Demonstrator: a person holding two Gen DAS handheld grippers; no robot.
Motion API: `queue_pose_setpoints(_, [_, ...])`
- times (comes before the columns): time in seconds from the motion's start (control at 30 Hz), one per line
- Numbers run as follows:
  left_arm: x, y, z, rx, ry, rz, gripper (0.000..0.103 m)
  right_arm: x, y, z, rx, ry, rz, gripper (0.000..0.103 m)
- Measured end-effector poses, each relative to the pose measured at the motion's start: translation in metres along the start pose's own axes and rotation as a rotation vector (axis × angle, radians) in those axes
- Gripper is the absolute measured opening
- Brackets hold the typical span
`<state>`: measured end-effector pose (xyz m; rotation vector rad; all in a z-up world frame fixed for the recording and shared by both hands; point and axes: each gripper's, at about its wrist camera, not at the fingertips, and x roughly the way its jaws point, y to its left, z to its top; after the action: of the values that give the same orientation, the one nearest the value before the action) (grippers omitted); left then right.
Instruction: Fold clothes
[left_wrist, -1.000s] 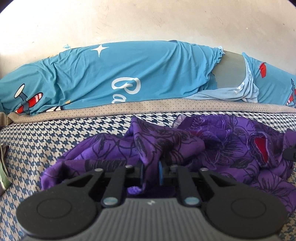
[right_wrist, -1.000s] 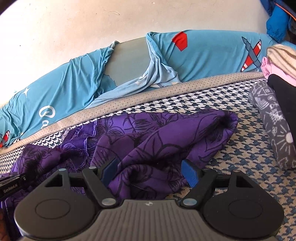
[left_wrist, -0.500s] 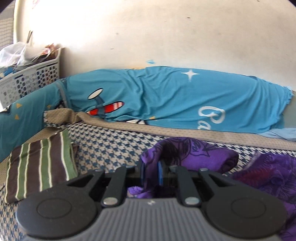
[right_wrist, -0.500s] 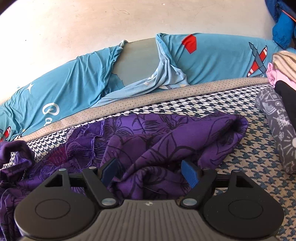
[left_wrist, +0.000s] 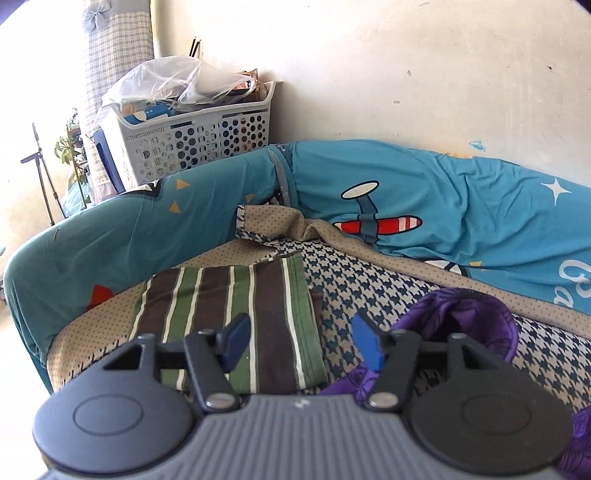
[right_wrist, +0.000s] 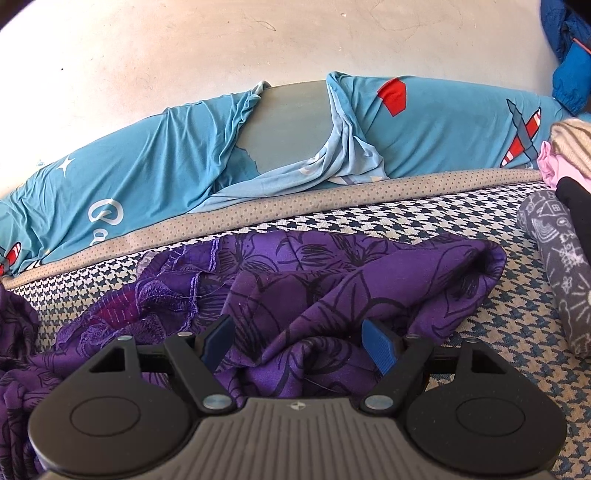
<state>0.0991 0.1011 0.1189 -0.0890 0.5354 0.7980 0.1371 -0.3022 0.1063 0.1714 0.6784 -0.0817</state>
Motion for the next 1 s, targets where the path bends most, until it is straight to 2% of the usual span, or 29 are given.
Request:
queue_pose_setpoints(0.1, [-0.01,-0.002,0.001,0.009,-0.048,-0.026,0.082,-0.001,0.001,0.001,-0.002,-0.007,0.004,0.076])
queue_pose_setpoints(0.23, [-0.017,-0.019,-0.003,0.055,-0.035,-0.182,0.083,-0.002,0.001,0.001,-0.011,-0.018,0.013,0.076])
queue_pose_setpoints(0.43, [-0.028,-0.061,-0.025,0.159,0.043,-0.419,0.087,-0.001,0.004,-0.002,-0.035,-0.005,0.065,0.076])
queue_pose_setpoints(0.67, [-0.046,-0.102,-0.057,0.293,0.068,-0.538,0.095,0.005,0.013,-0.008,-0.114,0.002,0.073,0.086])
queue_pose_setpoints(0.8, [-0.052,-0.116,-0.071,0.367,0.074,-0.566,0.096,0.014,0.018,-0.014,-0.169,0.015,0.004,0.085])
queue_pose_setpoints(0.9, [-0.053,-0.122,-0.078,0.4,0.09,-0.578,0.097,0.019,0.013,-0.016,-0.142,0.024,-0.019,0.071])
queue_pose_setpoints(0.97, [-0.052,-0.124,-0.08,0.41,0.106,-0.59,0.098,0.021,0.007,-0.015,-0.101,0.034,-0.014,0.055])
queue_pose_setpoints(1.0, [-0.052,-0.125,-0.081,0.414,0.109,-0.588,0.098,0.021,0.003,-0.014,-0.075,0.038,-0.011,0.051])
